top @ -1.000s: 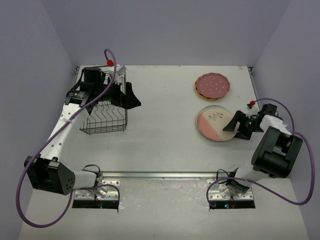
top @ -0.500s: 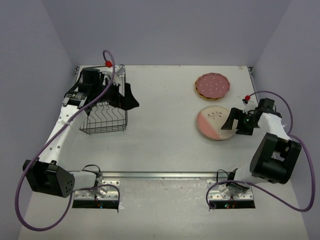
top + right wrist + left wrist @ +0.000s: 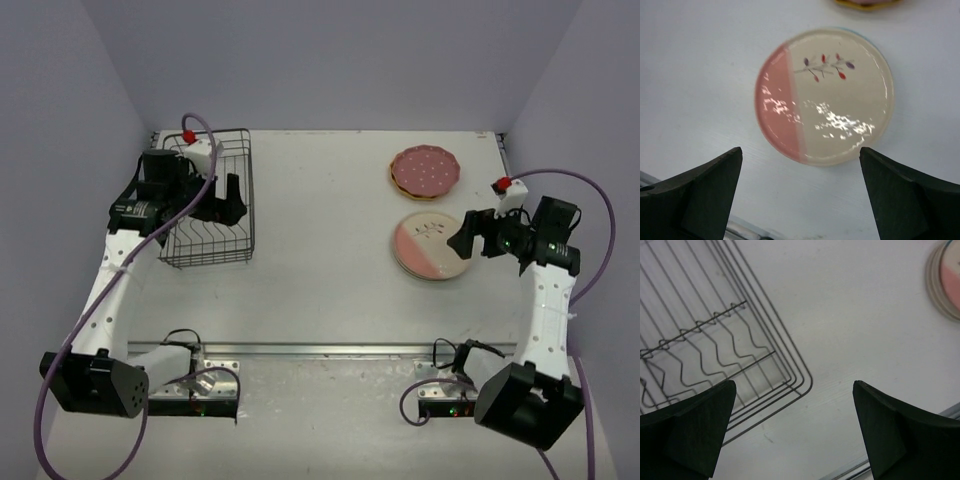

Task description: Unload the plates from the dish rack

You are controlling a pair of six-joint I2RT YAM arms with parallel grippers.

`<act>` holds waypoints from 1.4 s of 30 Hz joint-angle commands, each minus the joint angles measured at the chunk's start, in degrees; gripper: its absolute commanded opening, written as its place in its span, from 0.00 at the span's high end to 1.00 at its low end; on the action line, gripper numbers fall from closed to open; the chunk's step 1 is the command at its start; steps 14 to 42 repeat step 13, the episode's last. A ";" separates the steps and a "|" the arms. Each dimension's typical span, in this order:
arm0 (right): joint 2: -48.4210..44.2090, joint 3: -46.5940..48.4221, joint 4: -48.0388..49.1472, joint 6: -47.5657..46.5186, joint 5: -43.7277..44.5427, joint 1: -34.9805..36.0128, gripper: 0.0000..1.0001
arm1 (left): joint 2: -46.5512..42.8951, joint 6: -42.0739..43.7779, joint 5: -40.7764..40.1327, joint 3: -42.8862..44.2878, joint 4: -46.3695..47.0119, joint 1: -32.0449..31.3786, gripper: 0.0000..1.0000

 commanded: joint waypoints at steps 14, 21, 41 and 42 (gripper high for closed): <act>-17.49 -17.22 14.33 11.02 -5.34 5.90 0.01 | -19.95 6.89 -15.85 -15.54 5.72 0.48 0.00; -17.49 -17.22 14.33 11.02 -5.34 5.90 0.01 | -19.95 6.89 -15.85 -15.54 5.72 0.48 0.00; -17.49 -17.22 14.33 11.02 -5.34 5.90 0.01 | -19.95 6.89 -15.85 -15.54 5.72 0.48 0.00; -17.49 -17.22 14.33 11.02 -5.34 5.90 0.01 | -19.95 6.89 -15.85 -15.54 5.72 0.48 0.00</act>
